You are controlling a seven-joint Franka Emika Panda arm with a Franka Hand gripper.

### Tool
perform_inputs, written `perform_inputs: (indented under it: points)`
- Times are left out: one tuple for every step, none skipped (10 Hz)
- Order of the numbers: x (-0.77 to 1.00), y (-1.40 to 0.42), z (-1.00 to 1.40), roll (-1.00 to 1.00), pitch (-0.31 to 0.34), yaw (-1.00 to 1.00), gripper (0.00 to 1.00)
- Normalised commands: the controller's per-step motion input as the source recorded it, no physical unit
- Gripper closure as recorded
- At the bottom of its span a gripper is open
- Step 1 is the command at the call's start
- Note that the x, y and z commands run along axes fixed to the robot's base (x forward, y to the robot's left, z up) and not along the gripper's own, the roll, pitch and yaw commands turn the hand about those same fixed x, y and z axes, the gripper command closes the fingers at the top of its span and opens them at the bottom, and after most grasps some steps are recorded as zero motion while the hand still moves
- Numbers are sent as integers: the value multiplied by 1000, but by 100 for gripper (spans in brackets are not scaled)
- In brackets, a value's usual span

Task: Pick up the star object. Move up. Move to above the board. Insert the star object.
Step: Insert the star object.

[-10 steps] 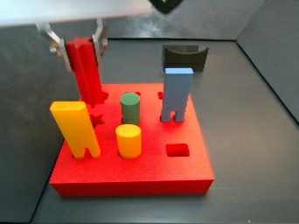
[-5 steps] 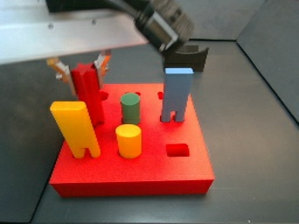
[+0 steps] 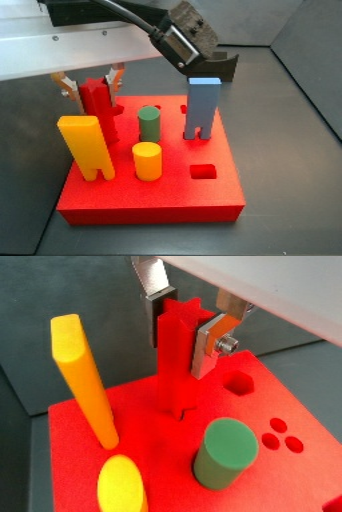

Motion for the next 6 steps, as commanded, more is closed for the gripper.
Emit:
perform_inputs:
  points:
    - [377,0,-960,134,13,-257,100]
    - [309,43,-963,96,26,-243,100]
    - [206,166,-983,67,20,-163,100]
    - [280,237,-954,33,14,-117,100]
    - [417,109,-900,23,0,-97,100]
    - [383,0,-860,36,-27,-134,100]
